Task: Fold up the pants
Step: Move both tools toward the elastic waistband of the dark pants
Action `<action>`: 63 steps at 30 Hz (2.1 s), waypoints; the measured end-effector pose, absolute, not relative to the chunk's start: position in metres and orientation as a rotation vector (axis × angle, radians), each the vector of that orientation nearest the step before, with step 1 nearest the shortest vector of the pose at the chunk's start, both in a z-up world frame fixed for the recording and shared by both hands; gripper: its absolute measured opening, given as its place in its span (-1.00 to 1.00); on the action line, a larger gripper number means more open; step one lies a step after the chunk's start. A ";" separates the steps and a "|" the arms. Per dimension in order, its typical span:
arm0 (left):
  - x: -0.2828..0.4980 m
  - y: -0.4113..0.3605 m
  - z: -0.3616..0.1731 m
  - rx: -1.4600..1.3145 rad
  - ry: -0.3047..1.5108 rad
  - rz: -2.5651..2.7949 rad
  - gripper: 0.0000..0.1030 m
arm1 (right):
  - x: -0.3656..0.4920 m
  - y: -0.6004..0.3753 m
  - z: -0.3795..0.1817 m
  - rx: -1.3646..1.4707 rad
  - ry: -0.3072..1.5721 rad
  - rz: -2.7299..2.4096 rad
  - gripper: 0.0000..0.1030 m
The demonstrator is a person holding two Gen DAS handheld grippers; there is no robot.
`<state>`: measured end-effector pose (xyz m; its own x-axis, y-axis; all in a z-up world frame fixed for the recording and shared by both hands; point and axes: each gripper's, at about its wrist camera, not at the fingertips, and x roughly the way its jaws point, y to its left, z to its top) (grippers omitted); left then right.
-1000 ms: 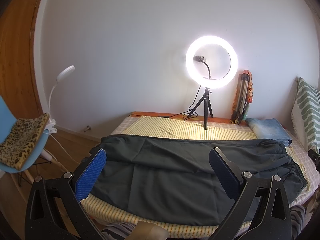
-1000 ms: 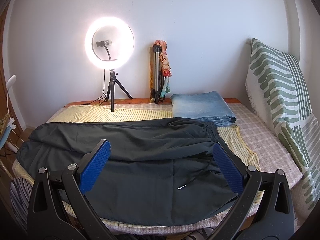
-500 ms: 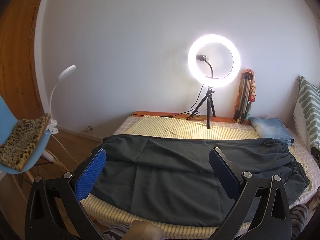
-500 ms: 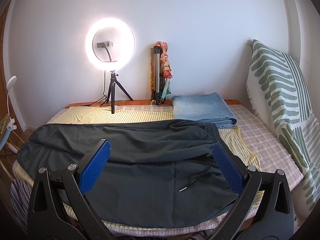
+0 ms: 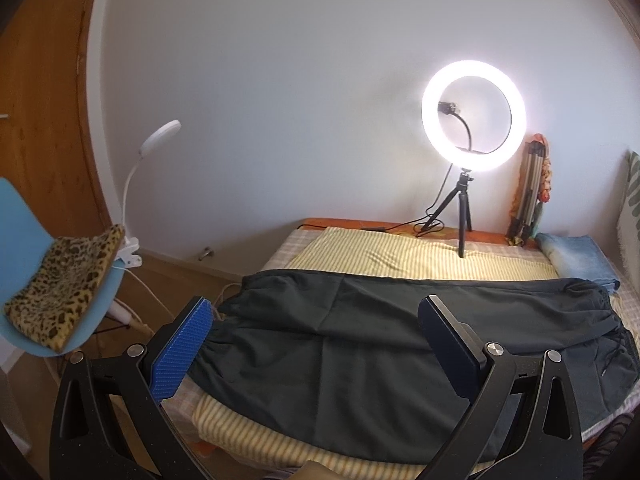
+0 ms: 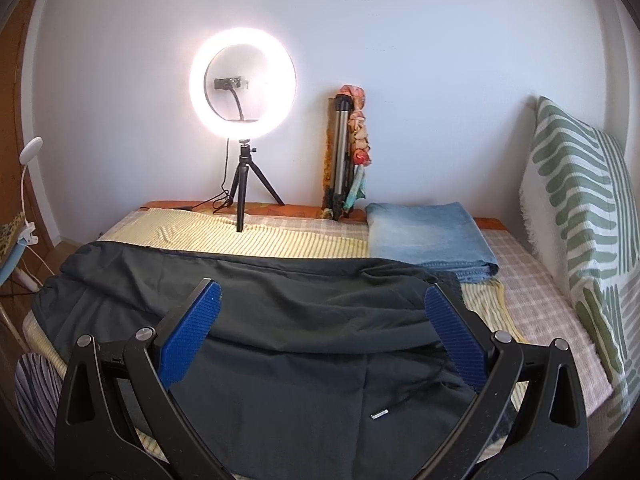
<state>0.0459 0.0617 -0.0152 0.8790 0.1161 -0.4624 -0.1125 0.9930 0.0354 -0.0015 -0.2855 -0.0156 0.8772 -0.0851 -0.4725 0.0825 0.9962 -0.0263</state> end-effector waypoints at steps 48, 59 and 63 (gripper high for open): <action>0.352 0.203 -0.186 -0.326 1.070 0.019 0.37 | 0.346 -0.166 -0.198 -0.415 1.017 0.518 0.86; 0.358 0.196 -0.211 -0.321 1.102 0.030 0.37 | 0.334 -0.159 -0.198 -0.393 1.036 0.583 -0.81; 0.358 0.204 -0.205 -0.382 1.120 0.059 0.39 | 0.313 -0.154 -0.187 -0.435 0.991 0.587 -0.89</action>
<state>0.3580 0.2036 -0.2055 0.4413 -0.1440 -0.8857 -0.2357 0.9338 -0.2693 0.3132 -0.1544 -0.1867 0.4168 0.2598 -0.8711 -0.6388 0.7654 -0.0774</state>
